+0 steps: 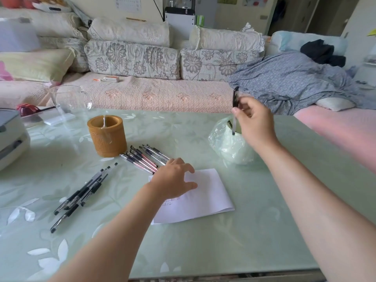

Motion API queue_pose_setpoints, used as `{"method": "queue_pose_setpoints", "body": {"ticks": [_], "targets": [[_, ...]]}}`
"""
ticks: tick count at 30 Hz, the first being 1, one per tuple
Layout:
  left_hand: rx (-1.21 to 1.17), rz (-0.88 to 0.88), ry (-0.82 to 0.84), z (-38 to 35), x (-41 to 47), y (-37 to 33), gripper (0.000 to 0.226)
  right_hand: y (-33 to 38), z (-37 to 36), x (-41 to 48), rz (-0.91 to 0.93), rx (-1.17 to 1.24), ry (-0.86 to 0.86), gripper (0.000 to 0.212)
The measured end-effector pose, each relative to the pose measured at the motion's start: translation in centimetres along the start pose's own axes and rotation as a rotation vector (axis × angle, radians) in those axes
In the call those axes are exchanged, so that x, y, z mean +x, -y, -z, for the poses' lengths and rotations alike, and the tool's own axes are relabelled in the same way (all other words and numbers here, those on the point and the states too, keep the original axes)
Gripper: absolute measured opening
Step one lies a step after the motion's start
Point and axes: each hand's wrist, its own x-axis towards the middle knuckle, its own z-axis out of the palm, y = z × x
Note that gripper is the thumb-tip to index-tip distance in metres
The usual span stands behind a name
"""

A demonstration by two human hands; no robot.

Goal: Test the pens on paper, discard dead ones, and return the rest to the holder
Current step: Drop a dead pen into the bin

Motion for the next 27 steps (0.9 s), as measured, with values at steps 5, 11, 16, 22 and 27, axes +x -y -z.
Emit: {"method": "queue_pose_setpoints", "body": {"ticks": [5, 11, 16, 22, 27], "targets": [[0.057, -0.011, 0.007, -0.6, 0.4, -0.2, 0.049, -1.7, 0.1, 1.9, 0.11, -0.277, -0.03, 0.015], [0.056, -0.016, 0.01, -0.8, 0.7, -0.1, 0.049, -5.1, -0.7, 2.1, -0.019, -0.638, 0.244, 0.022], [0.072, -0.026, 0.005, -0.8, 0.9, 0.0, 0.049, -5.6, -1.1, 2.3, -0.15, -0.669, 0.368, 0.027], [0.056, -0.035, 0.001, -0.9, 0.7, 0.1, 0.051, -3.9, -1.8, 2.2, -0.026, -0.664, 0.324, 0.024], [-0.013, -0.043, -0.067, 0.2, 0.0, 0.8, 0.047, 0.1, -4.1, 1.0, 0.037, -0.485, 0.376, 0.018]]}}
